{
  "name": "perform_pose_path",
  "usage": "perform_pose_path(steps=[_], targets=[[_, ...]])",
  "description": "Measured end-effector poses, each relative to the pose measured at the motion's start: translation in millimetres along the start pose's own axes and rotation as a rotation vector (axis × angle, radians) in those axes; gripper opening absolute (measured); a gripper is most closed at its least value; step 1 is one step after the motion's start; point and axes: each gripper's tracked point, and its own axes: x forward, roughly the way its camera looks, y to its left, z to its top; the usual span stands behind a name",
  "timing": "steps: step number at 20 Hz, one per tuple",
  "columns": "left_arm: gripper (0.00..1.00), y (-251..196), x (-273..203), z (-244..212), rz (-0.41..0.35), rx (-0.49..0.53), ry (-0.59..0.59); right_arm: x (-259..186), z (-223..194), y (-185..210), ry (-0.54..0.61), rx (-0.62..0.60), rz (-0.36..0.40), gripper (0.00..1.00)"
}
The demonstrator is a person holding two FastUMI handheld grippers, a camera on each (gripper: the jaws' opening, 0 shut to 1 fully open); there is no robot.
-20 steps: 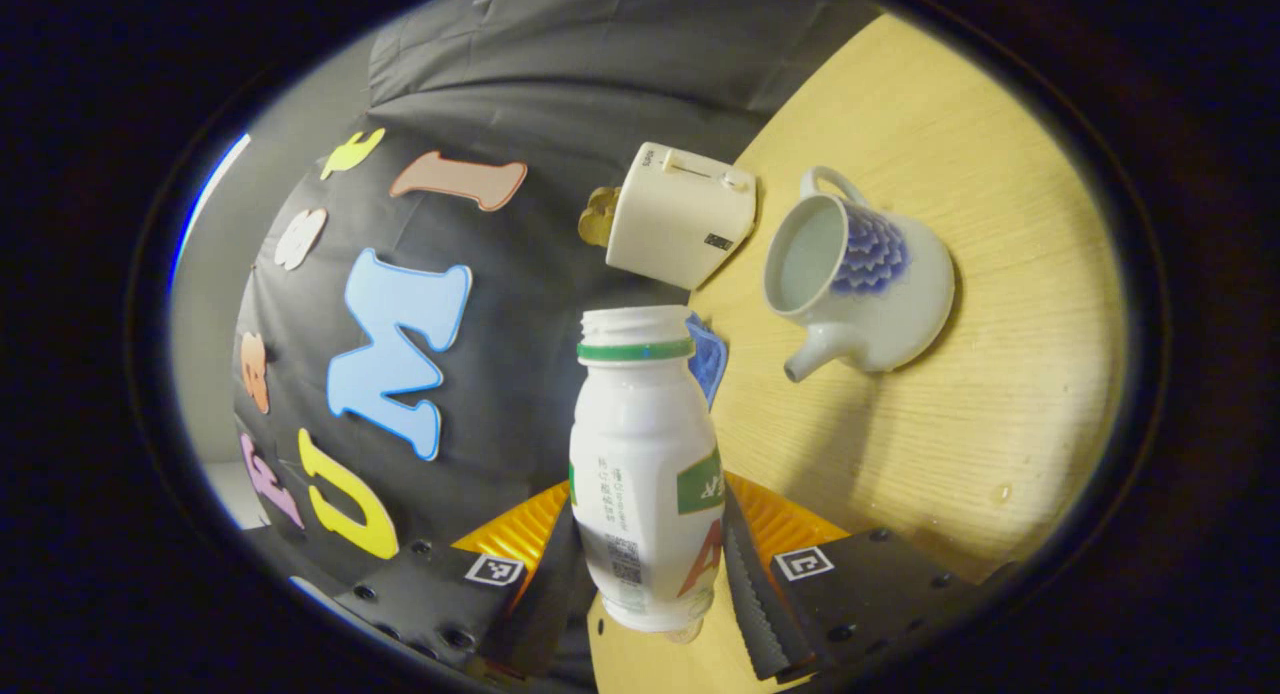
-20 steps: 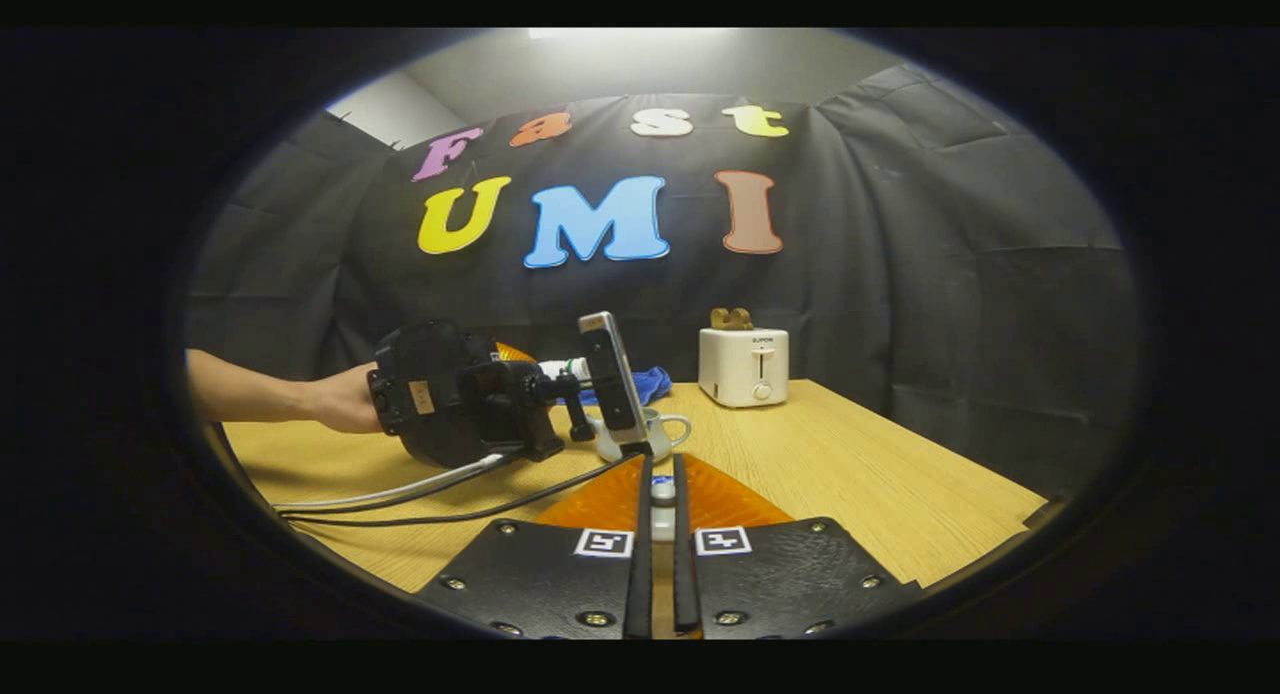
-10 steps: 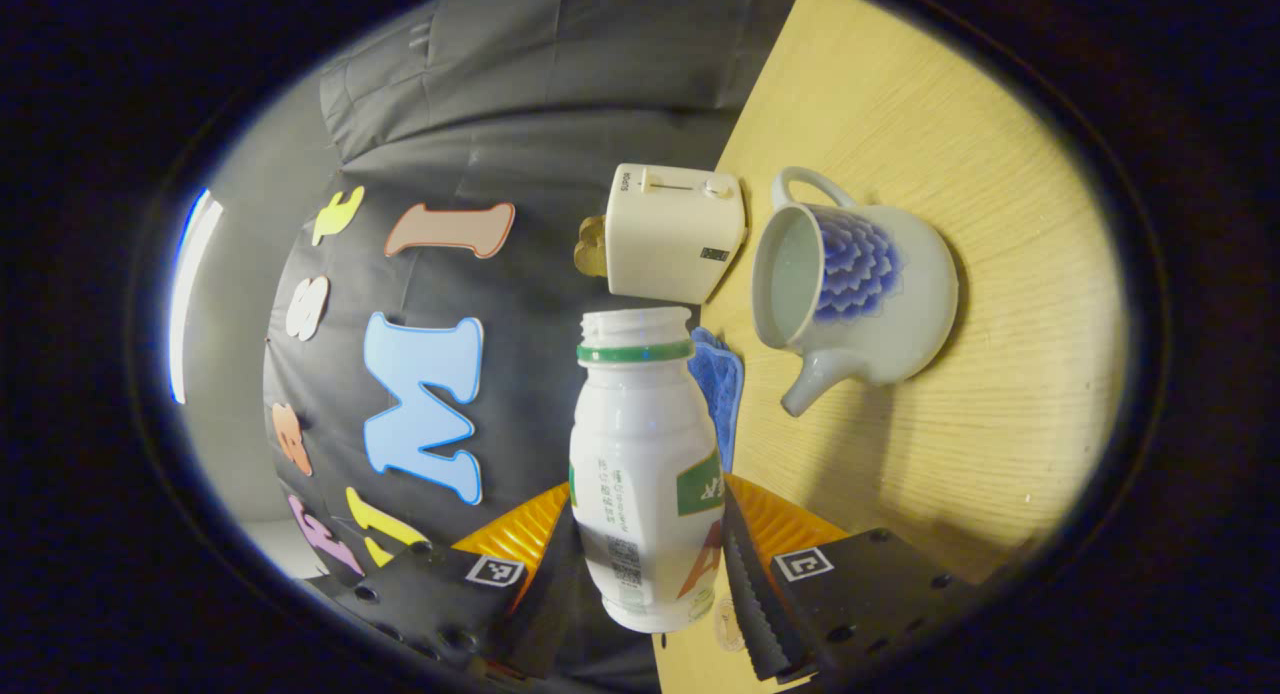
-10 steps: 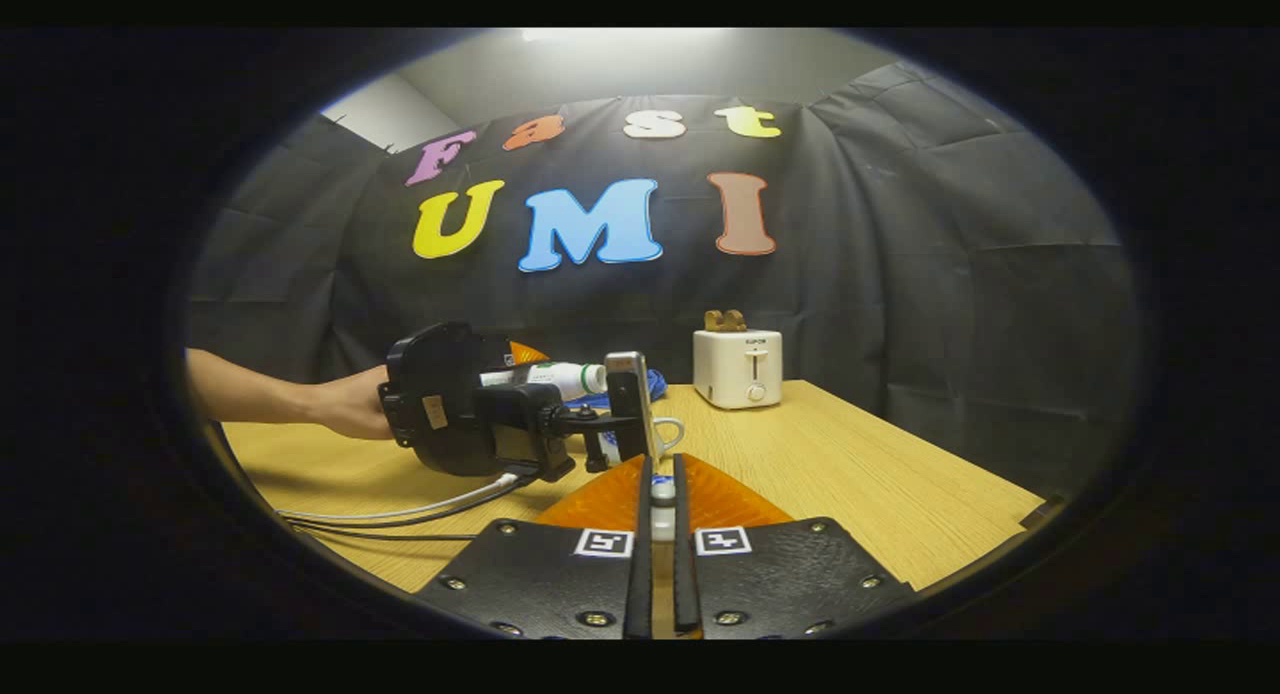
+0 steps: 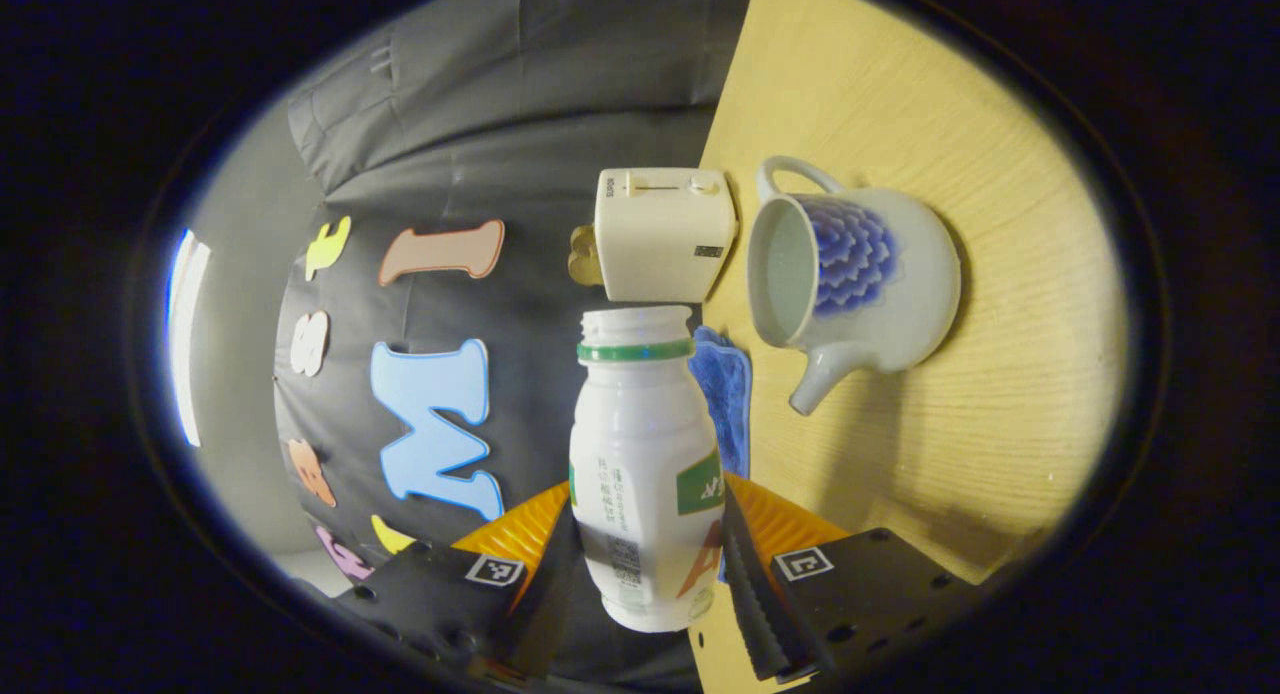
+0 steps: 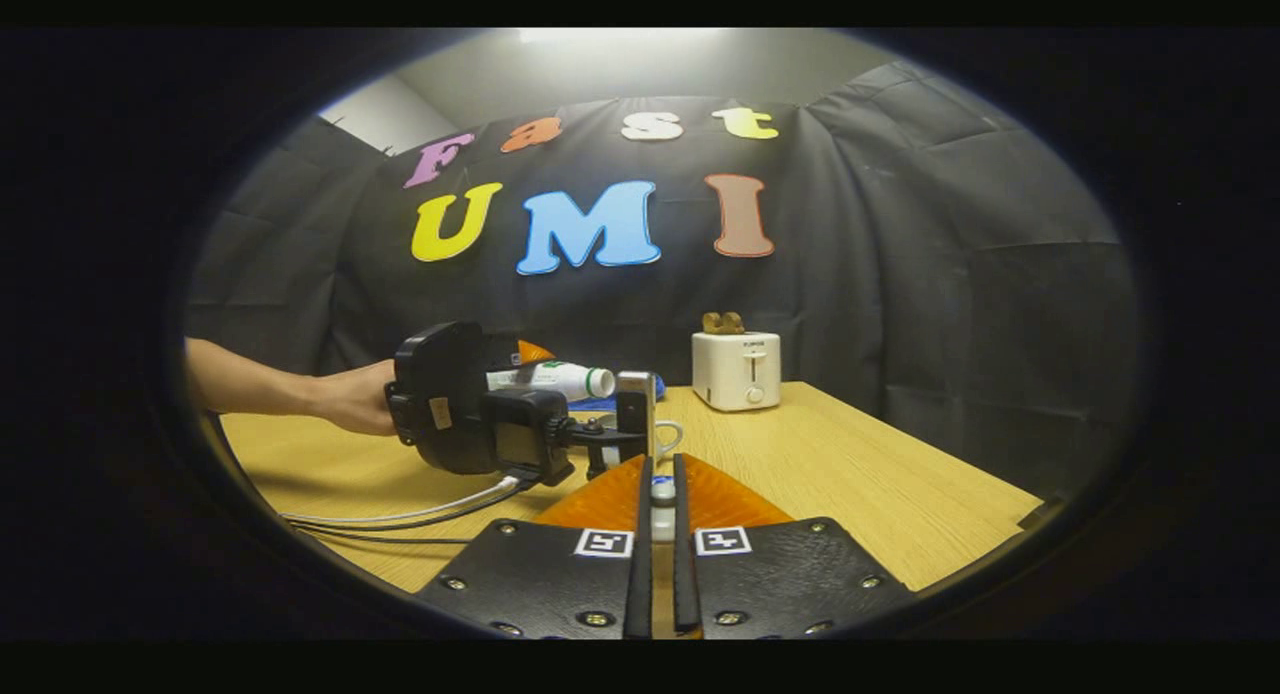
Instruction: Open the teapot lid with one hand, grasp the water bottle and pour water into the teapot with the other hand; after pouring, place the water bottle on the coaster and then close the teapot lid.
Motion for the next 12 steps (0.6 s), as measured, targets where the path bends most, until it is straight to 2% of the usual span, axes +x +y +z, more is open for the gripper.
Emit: perform_pose_path(steps=[4,5,10,12], targets=[[0.76,4.6,-0.1,4.5,0.007,0.052,-0.008,-0.1,0.8,-1.8,0.0,0.004,-0.002,0.08],[0.82,4.6,0.5,5.2,0.01,0.068,-0.008,-0.2,1.2,-2.1,0.001,0.007,-0.001,0.08],[0.7,7.0,-2.0,8.5,0.019,0.111,-0.013,-3.5,3.9,-3.2,-0.008,0.008,0.0,0.08],[0.69,8.2,-2.3,10.4,0.025,0.125,-0.018,-3.2,2.6,-3.2,-0.004,0.011,0.001,0.08]])
